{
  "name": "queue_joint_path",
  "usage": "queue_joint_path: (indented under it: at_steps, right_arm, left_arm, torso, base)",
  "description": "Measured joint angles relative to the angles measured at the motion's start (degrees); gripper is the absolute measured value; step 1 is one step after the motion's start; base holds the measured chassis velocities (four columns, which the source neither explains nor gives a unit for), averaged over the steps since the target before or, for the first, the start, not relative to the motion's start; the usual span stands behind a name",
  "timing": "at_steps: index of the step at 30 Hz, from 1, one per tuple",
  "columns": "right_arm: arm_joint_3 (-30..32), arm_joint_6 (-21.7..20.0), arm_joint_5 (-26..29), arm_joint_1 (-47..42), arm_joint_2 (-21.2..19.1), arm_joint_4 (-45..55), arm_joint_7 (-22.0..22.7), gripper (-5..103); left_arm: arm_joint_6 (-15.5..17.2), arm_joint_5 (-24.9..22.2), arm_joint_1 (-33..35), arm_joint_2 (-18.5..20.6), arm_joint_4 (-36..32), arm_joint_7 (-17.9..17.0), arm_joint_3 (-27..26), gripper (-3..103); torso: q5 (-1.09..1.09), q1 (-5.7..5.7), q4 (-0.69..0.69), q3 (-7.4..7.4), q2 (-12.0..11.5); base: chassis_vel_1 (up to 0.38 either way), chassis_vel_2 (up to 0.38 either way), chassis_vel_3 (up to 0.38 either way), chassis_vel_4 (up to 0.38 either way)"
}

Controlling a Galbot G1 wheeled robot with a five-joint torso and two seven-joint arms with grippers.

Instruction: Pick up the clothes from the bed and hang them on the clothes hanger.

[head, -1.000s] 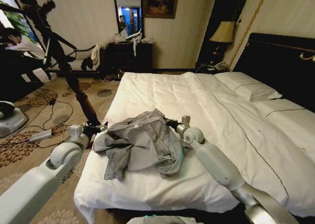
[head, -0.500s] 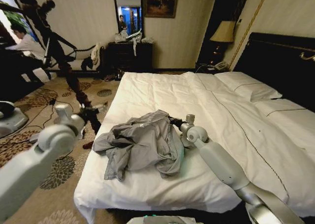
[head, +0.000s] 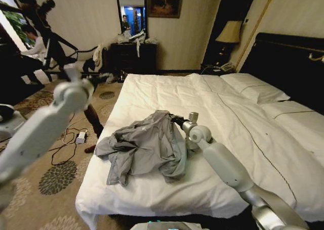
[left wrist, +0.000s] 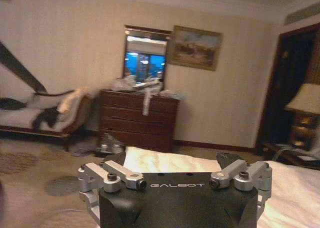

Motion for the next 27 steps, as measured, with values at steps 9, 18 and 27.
queue_joint_path:
  at_steps: [9, 18, 27]
  right_arm:
    - [1.86, 0.13, -0.26, -2.62, -1.87, 3.28, 0.22, 0]
    - [2.76, 0.18, -0.41, -4.97, -4.17, 5.81, 0.41, 0]
    - [2.76, 0.19, -0.23, -5.72, -5.17, 6.79, 0.61, 0]
  left_arm:
    - [9.55, -4.74, -9.88, 7.99, 4.26, -2.24, 4.33, 100]
    - [10.05, -4.78, -13.62, 9.99, 10.52, 1.48, 4.17, 100]
    - [8.78, -2.76, -14.82, 10.77, 16.76, 6.08, 4.01, 100]
  torso:
    - [-0.05, -0.01, 0.04, -0.01, 0.01]
    - [-0.04, -0.01, -0.03, -0.01, 0.00]
    - [-0.04, -0.01, -0.02, -0.01, 0.01]
  base:
    - [0.000, 0.000, 0.000, 0.000]
    - [0.000, 0.000, 0.000, 0.000]
    - [0.000, 0.000, 0.000, 0.000]
